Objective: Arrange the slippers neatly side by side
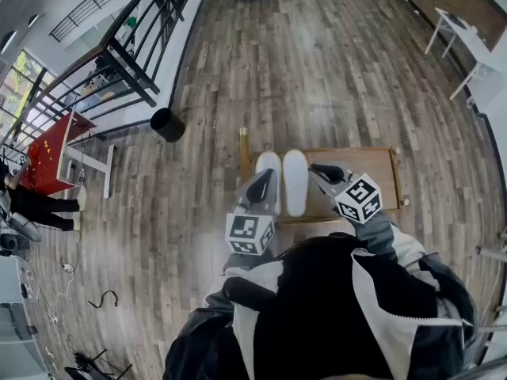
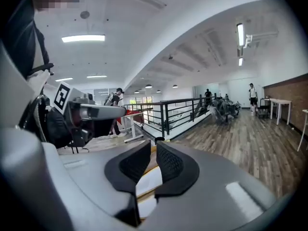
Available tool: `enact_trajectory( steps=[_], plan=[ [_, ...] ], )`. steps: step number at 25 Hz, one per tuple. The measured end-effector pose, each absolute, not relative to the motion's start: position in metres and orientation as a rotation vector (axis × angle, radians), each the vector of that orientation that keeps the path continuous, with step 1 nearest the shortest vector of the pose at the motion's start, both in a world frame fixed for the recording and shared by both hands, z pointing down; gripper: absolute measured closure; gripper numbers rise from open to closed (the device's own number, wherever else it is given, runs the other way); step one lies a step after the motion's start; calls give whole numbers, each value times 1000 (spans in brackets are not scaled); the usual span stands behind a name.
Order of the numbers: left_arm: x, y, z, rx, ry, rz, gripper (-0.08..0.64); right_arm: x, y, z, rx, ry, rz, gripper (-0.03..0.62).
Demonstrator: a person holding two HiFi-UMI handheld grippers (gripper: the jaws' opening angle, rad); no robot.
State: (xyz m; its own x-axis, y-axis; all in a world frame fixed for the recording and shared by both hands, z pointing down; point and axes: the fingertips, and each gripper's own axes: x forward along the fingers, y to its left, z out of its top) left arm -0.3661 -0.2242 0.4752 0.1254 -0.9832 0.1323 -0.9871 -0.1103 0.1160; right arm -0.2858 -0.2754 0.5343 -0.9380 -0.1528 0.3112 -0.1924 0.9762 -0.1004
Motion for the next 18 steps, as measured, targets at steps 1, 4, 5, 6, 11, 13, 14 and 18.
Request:
enact_trajectory(
  steps=[1, 4, 5, 6, 11, 13, 14, 18],
  plan=[
    [-361, -229, 474, 2225, -1957, 30, 548, -277, -271, 528, 273, -2835, 169, 555],
    [-342, -243, 473, 2251, -1914, 33, 548, -249, -267, 512, 322, -2879, 142, 582],
    [-335, -248, 474, 2257, -1902, 35, 548, -241, -268, 507, 335, -2896, 130, 589],
    [-329, -252, 475, 2262, -1892, 38, 548, -233, -270, 502, 347, -2913, 109, 589],
    [-293, -271, 477, 2286, -1854, 64, 548, -204, -288, 498, 380, -2915, 60, 591],
    [-280, -279, 473, 2289, -1859, 67, 548, -194, -298, 499, 370, -2900, 75, 592],
    [-273, -283, 470, 2290, -1865, 68, 548, -189, -304, 499, 365, -2893, 74, 592],
    [-251, -296, 465, 2273, -1893, 70, 548, -171, -323, 497, 353, -2879, 68, 592]
  ],
)
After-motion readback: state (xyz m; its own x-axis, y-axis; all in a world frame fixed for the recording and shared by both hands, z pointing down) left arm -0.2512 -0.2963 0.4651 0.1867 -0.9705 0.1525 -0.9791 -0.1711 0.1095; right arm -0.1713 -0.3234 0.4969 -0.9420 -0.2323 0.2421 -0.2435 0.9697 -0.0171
